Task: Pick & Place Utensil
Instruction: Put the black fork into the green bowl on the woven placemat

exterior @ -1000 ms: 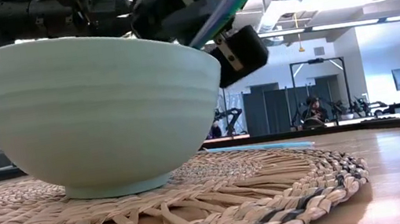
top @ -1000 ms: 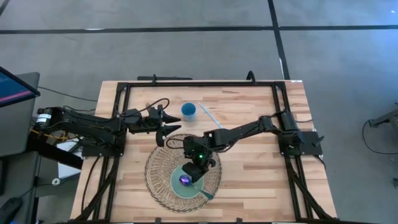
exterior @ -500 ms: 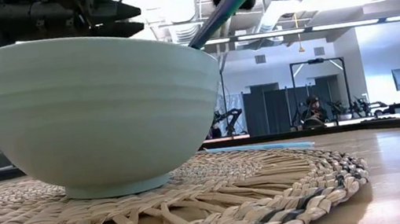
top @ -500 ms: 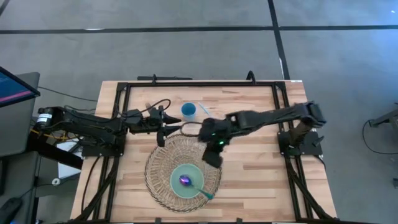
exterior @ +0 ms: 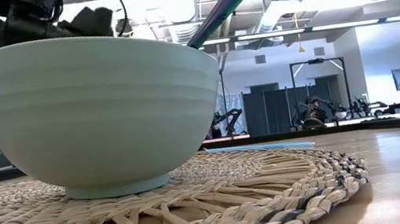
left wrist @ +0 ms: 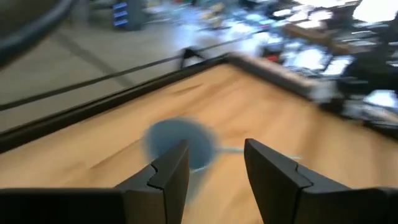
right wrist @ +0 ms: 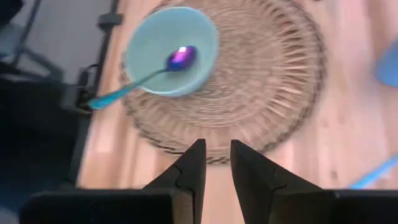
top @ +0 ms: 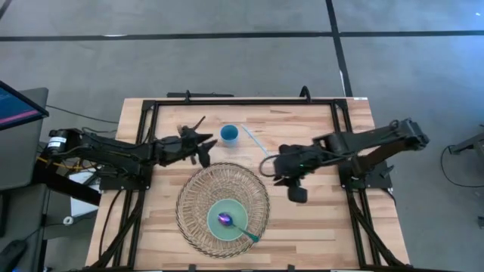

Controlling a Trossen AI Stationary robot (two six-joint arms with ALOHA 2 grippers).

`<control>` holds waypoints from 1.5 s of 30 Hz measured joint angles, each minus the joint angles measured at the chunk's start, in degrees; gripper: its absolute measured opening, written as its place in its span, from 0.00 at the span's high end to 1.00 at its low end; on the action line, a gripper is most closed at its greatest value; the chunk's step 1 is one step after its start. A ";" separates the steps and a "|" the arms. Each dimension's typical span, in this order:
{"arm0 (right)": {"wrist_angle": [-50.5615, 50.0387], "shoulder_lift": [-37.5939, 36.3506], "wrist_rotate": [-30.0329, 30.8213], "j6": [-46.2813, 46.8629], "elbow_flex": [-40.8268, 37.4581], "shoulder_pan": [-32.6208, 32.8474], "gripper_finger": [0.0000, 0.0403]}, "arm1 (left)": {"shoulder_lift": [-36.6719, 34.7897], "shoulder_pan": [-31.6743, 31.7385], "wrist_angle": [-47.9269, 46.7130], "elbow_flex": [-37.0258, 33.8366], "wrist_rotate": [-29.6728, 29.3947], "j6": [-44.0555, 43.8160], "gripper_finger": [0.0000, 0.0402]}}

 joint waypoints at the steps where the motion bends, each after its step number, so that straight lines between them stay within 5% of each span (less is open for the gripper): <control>1: 2.16 -2.01 1.54 0.29 -2.99 0.43 0.83 | -0.08 0.08 -1.83 0.00 -2.64 -1.16 0.62; 7: 26.11 -13.52 8.37 -0.04 -25.16 2.04 0.83 | 0.07 2.56 -15.02 0.00 -13.20 -10.86 0.62; 15: 55.48 -17.46 8.49 -2.75 -44.77 2.02 0.83 | 0.09 5.82 -31.21 0.00 -13.81 -24.79 0.67; 24: 62.08 -16.29 8.46 -2.49 -46.55 0.08 0.83 | 2.83 5.84 -35.63 0.00 -7.61 -32.28 0.72; 35: 62.10 -16.36 8.23 -0.40 -46.55 0.65 0.83 | 13.77 5.97 -35.75 -0.02 -7.74 -36.77 0.61; 45: 62.88 -16.37 8.25 -2.97 -46.55 -1.02 0.83 | 11.05 5.97 -35.96 -0.04 -7.96 -37.50 0.59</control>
